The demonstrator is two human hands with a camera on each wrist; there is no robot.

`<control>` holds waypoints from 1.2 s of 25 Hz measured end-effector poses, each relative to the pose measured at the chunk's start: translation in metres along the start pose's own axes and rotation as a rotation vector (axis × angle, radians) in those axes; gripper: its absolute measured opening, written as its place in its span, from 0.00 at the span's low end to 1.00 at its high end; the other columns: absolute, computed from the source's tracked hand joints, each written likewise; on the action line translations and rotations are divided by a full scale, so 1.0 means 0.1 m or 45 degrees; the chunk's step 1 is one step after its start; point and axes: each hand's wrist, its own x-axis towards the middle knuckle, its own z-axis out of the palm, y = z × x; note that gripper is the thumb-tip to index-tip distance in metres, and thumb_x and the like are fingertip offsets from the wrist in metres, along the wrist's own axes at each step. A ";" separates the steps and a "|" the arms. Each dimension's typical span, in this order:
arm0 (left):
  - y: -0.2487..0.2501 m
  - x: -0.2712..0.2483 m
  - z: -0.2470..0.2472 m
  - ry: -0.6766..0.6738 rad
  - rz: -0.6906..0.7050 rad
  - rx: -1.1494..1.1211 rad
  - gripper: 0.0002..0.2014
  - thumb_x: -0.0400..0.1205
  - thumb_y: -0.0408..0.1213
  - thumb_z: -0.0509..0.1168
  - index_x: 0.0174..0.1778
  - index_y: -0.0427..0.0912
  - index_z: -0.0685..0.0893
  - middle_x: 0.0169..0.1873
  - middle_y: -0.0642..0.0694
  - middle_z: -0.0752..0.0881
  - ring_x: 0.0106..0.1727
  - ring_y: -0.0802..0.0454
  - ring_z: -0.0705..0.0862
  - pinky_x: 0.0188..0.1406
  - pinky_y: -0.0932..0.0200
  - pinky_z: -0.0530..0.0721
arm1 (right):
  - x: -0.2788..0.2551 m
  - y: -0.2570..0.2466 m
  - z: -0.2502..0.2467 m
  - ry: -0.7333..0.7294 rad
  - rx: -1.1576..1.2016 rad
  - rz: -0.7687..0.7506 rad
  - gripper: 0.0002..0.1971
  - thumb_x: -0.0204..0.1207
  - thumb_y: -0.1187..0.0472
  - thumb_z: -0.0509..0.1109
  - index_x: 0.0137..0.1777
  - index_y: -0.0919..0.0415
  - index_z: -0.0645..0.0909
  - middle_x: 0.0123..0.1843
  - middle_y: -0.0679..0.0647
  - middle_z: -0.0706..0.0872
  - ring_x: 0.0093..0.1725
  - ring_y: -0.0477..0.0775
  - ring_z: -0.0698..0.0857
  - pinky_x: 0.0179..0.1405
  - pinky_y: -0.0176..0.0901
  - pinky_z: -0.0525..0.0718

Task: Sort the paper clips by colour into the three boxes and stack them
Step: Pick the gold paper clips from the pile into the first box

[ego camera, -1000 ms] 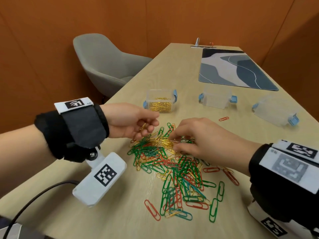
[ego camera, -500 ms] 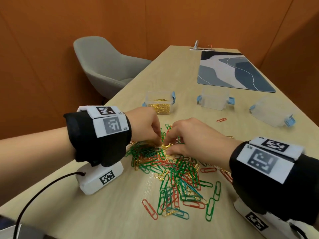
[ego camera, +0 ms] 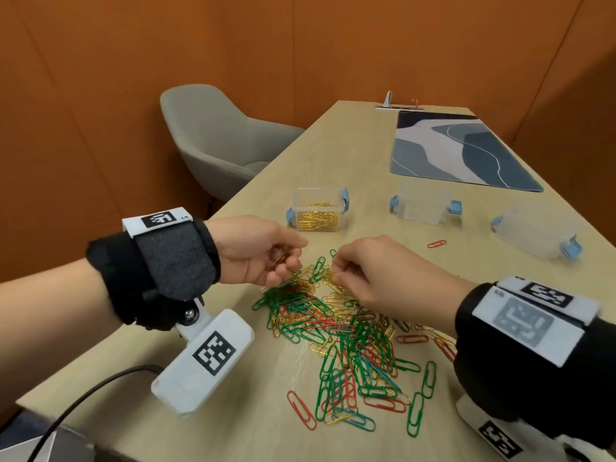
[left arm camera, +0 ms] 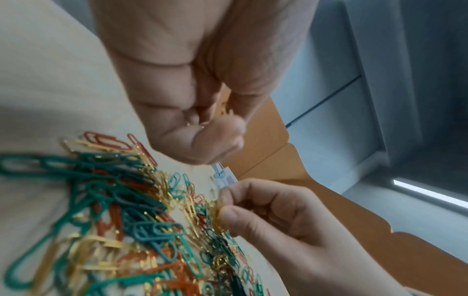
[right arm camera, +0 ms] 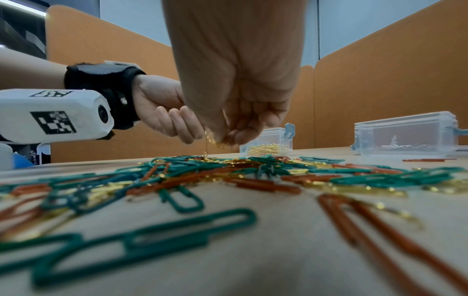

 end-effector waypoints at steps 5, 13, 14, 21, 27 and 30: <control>-0.10 -0.01 -0.01 -0.019 -0.083 -0.131 0.15 0.87 0.37 0.51 0.43 0.33 0.79 0.30 0.41 0.86 0.24 0.54 0.84 0.23 0.66 0.85 | -0.03 -0.05 -0.05 0.148 0.189 -0.064 0.07 0.80 0.58 0.64 0.41 0.48 0.77 0.35 0.41 0.81 0.37 0.44 0.79 0.36 0.31 0.73; -0.07 0.00 0.07 -0.191 -0.155 -0.181 0.20 0.86 0.49 0.51 0.44 0.36 0.79 0.28 0.43 0.82 0.22 0.55 0.81 0.20 0.67 0.83 | -0.10 0.02 -0.05 0.294 0.233 0.026 0.07 0.79 0.57 0.65 0.52 0.50 0.84 0.45 0.42 0.85 0.43 0.40 0.81 0.41 0.26 0.74; -0.04 -0.01 0.05 -0.182 -0.147 -0.089 0.17 0.85 0.47 0.53 0.38 0.40 0.78 0.23 0.48 0.77 0.18 0.59 0.75 0.13 0.70 0.74 | -0.13 0.05 -0.05 0.200 0.168 0.077 0.08 0.78 0.54 0.66 0.54 0.49 0.83 0.47 0.42 0.84 0.44 0.41 0.80 0.41 0.27 0.74; 0.48 0.24 -0.21 0.500 0.244 0.701 0.16 0.85 0.48 0.56 0.32 0.45 0.74 0.22 0.51 0.71 0.22 0.56 0.65 0.22 0.65 0.65 | -0.24 0.08 -0.08 -0.073 -0.048 0.145 0.03 0.75 0.53 0.68 0.43 0.49 0.82 0.45 0.42 0.82 0.46 0.42 0.79 0.48 0.37 0.80; 0.75 0.58 -0.07 0.606 0.545 0.662 0.19 0.87 0.44 0.51 0.47 0.39 0.85 0.40 0.47 0.86 0.38 0.54 0.83 0.38 0.63 0.80 | -0.23 0.01 -0.08 -0.115 0.050 0.024 0.07 0.76 0.48 0.67 0.51 0.45 0.83 0.49 0.40 0.78 0.50 0.41 0.76 0.52 0.37 0.75; 0.64 0.47 -0.08 0.656 0.677 0.982 0.16 0.85 0.48 0.55 0.50 0.48 0.87 0.46 0.53 0.88 0.47 0.57 0.85 0.47 0.62 0.79 | -0.23 0.02 -0.07 -0.192 0.013 0.025 0.09 0.75 0.49 0.69 0.53 0.46 0.83 0.50 0.41 0.79 0.49 0.41 0.77 0.51 0.35 0.77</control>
